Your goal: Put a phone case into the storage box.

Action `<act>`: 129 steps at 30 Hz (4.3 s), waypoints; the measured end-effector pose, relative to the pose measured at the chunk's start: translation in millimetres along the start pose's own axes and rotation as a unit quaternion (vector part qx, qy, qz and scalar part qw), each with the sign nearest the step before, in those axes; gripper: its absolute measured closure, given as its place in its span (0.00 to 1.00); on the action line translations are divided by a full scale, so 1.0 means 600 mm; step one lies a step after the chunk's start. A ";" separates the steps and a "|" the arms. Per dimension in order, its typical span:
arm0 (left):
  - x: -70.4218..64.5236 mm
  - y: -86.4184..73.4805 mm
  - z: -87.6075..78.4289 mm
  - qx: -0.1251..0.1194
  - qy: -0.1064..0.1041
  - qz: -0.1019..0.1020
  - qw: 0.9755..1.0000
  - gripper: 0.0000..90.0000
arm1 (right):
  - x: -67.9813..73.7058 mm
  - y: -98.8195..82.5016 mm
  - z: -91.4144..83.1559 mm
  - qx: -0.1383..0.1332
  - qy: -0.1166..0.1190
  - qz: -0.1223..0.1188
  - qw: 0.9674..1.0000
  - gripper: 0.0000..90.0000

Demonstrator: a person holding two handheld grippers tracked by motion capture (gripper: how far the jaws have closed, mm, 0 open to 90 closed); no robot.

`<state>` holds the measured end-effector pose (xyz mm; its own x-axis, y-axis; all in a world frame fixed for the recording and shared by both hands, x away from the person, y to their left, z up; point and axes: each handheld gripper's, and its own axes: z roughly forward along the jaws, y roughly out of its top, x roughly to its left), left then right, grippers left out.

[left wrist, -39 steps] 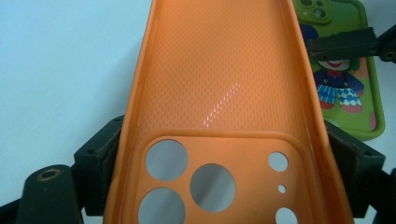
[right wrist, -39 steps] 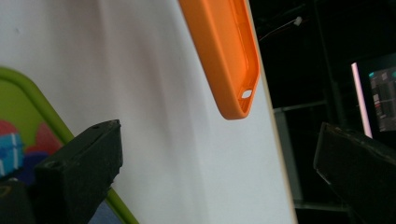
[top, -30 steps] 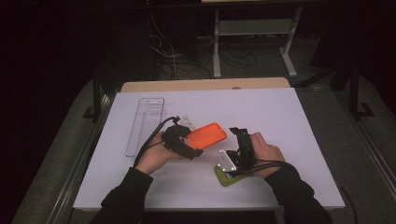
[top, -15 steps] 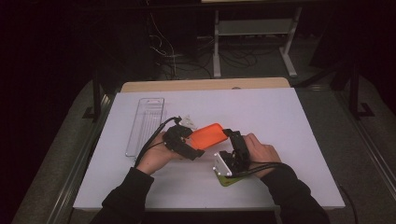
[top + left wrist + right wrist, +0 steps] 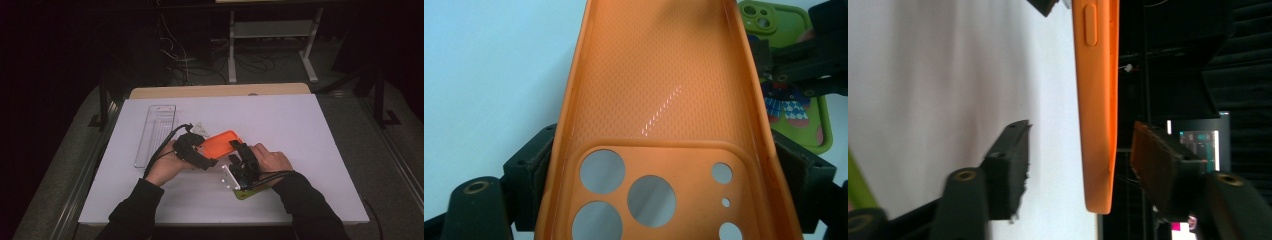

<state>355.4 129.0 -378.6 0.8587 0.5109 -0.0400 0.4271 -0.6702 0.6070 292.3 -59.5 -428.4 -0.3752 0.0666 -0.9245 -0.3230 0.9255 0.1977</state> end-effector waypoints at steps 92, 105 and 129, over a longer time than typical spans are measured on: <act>0.013 -0.010 -0.017 -0.032 -0.001 0.026 0.999 0.00 | -0.051 -0.061 -0.017 0.024 0.081 0.222 0.971 0.87; 0.014 -0.010 -0.020 -0.037 0.003 0.020 0.999 0.00 | -0.069 -0.068 -0.017 0.004 0.121 0.357 0.926 0.87; 0.018 -0.011 -0.022 -0.033 0.007 0.016 0.999 0.00 | -0.082 -0.111 0.003 -0.028 0.210 0.548 0.809 0.87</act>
<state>358.0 145.9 -372.2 0.8674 0.4975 -0.0086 0.3792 -0.6496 0.6590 333.9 -123.7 -396.5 -0.7205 0.6934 0.0064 0.3701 0.3768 0.8491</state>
